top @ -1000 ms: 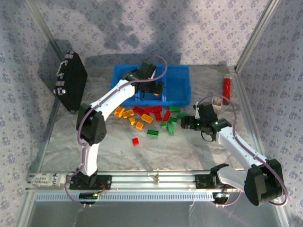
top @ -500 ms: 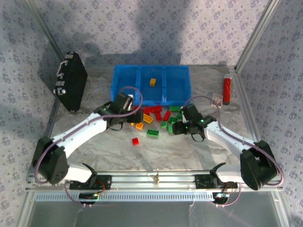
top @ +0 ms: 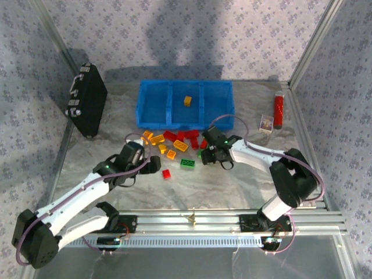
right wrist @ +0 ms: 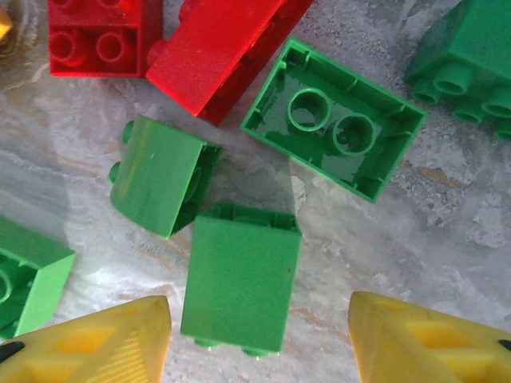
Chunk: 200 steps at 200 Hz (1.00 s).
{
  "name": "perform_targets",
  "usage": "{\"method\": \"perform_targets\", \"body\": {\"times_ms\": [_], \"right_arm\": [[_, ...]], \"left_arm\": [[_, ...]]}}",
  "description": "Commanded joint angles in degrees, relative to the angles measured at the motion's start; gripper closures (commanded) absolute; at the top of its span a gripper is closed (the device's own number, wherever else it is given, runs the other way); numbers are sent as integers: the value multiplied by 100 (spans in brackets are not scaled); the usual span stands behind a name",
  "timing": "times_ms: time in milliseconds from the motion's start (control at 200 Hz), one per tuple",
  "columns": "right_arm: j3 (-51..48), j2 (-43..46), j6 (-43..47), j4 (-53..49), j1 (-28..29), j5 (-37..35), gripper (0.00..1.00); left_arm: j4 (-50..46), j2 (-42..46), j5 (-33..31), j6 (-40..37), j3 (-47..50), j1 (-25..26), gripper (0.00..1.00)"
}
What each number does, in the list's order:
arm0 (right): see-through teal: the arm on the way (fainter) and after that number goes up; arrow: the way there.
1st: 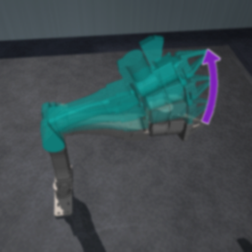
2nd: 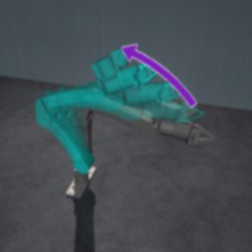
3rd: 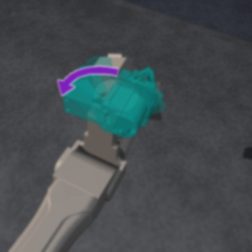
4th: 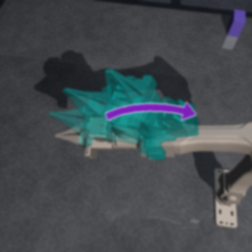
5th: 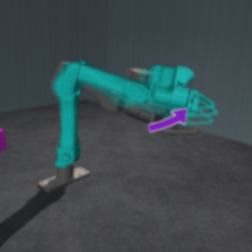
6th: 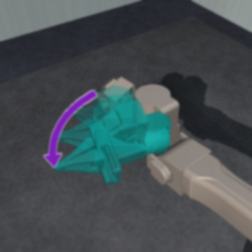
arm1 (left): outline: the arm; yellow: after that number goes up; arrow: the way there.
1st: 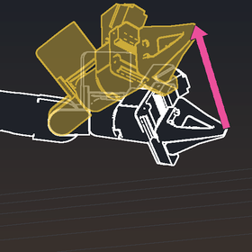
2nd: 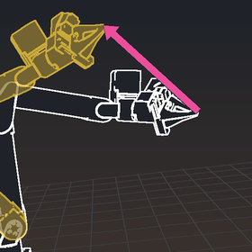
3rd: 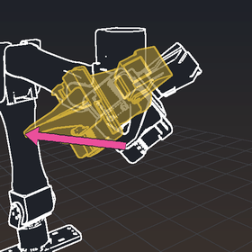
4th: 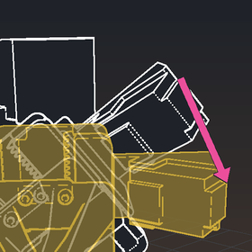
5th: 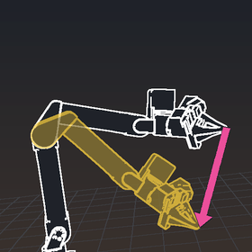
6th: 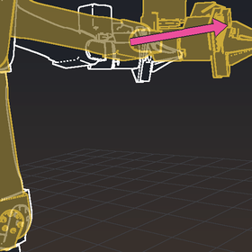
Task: Sort the legos into containers by color
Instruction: Pick up the lego from the center of the table.
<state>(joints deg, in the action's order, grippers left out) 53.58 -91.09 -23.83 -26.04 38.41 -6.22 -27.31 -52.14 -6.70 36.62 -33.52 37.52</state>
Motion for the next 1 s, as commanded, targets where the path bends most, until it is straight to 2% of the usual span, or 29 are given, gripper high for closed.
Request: {"method": "perform_targets", "body": {"times_ms": [0,170,345,485,665,840,899,929,974,994], "right_arm": [[285,-274,-226,-332,42,-376,41],[412,-529,-236,-357,78,-396,48],[567,-507,-285,-589,140,-555,65],[795,-63,-253,-885,56,-692,67],[1736,276,188,-1304,-555,-699,67],[2951,-190,634,-1464,-1455,-273,67],[3443,-569,759,-1525,-1686,-174,66],[3679,-778,819,-1558,-1779,-124,61],[4028,-1084,914,-1625,-1894,-19,46],[4162,-1193,955,-1651,-1929,20,30]], "left_arm": [[-213,254,-127,196,158,21,7],[-336,464,-271,156,257,11,8],[-283,458,-273,125,259,-12,8],[-308,447,-290,74,215,-13,8],[-221,522,-189,79,247,-16,10],[-181,577,-40,226,308,13,15],[-120,586,-12,295,341,41,16],[-68,584,3,329,348,72,16],[9,553,42,355,329,133,17],[23,540,41,363,304,163,17]]}}
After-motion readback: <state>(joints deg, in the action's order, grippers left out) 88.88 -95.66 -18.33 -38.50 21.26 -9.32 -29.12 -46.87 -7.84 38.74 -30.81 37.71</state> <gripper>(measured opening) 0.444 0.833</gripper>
